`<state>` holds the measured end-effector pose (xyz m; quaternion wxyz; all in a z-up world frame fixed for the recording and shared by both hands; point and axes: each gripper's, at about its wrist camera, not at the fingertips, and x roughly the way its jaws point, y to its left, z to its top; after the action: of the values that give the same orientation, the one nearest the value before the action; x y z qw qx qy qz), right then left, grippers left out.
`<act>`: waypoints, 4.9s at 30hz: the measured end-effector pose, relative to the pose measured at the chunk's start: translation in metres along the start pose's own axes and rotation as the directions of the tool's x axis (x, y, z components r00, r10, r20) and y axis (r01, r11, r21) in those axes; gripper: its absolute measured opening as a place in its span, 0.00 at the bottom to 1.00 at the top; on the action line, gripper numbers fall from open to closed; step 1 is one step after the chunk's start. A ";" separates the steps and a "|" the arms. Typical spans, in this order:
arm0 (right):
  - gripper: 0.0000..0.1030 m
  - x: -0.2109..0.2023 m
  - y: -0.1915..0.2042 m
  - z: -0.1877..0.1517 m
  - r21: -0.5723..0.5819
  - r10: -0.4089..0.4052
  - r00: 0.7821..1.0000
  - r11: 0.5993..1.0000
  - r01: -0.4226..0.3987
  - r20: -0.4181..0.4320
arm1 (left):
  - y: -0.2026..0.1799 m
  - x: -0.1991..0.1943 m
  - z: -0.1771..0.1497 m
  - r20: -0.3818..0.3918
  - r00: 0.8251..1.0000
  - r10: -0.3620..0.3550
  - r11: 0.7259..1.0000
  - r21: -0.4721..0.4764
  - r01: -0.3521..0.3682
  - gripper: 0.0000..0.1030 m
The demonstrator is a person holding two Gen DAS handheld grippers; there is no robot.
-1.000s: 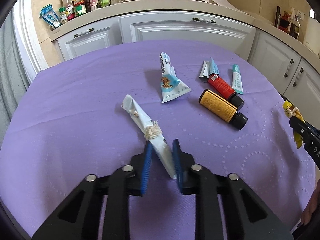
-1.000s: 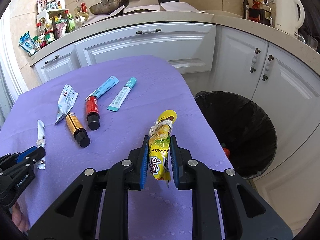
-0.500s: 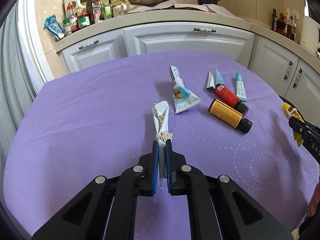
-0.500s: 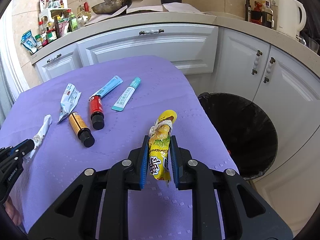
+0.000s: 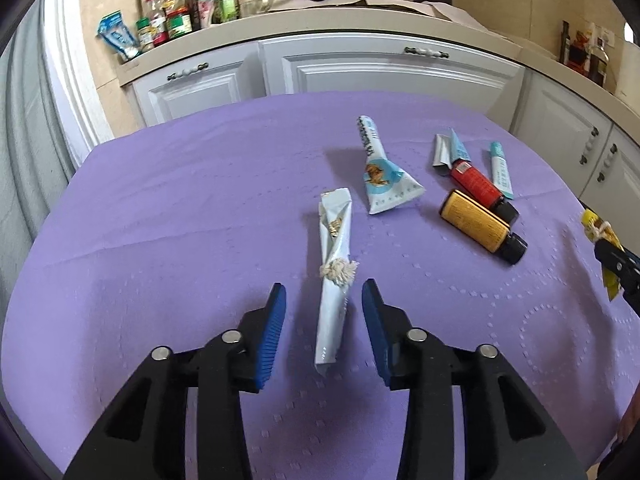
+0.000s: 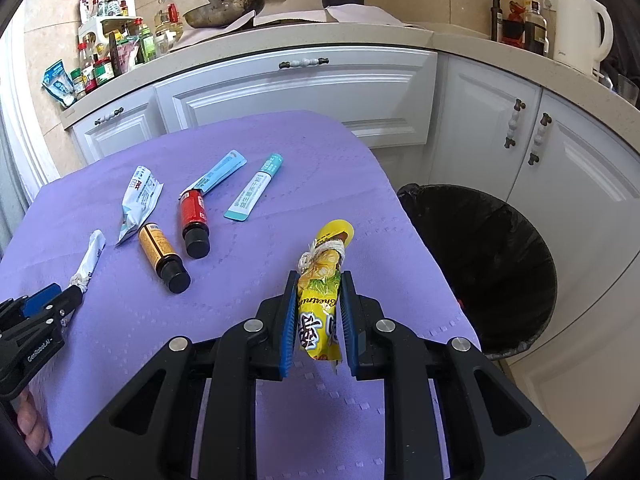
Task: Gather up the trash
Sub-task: 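Grasp the white twine-tied paper tube with the left tool while the right tool holds the packet, then carry both items over the black bin and open both tools to drop them, then move both open tools back over the table, then close the right tool on the red can and lift it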
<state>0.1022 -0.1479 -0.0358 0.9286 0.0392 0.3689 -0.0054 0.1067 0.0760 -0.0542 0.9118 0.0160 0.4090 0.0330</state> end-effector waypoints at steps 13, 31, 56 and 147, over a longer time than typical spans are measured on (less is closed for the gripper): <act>0.19 0.007 0.002 0.000 -0.013 -0.001 1.000 1.000 0.000 -0.016 | -0.001 0.006 0.001 -0.026 0.998 -0.054 0.998 0.015 0.055 0.13; 0.19 -0.021 -0.032 0.019 -0.009 -0.135 0.987 0.991 0.136 0.092 | -0.057 -0.031 0.038 0.146 0.978 -0.148 0.984 0.116 0.132 0.13; 0.19 -0.002 -0.148 0.037 0.131 -0.319 0.942 0.943 0.305 0.104 | -0.237 -0.011 0.068 0.105 0.925 -0.364 0.882 0.359 0.306 0.13; 0.35 0.065 0.096 0.052 -0.258 0.098 0.994 0.960 -0.106 -0.044 | 0.062 0.033 0.034 -0.037 0.995 0.089 0.983 -0.155 -0.094 0.48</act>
<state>0.1888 -0.0552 -0.0357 0.9189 -0.0637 0.3784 0.0915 0.1510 0.1404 -0.0522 0.9015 -0.0373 0.4177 0.1070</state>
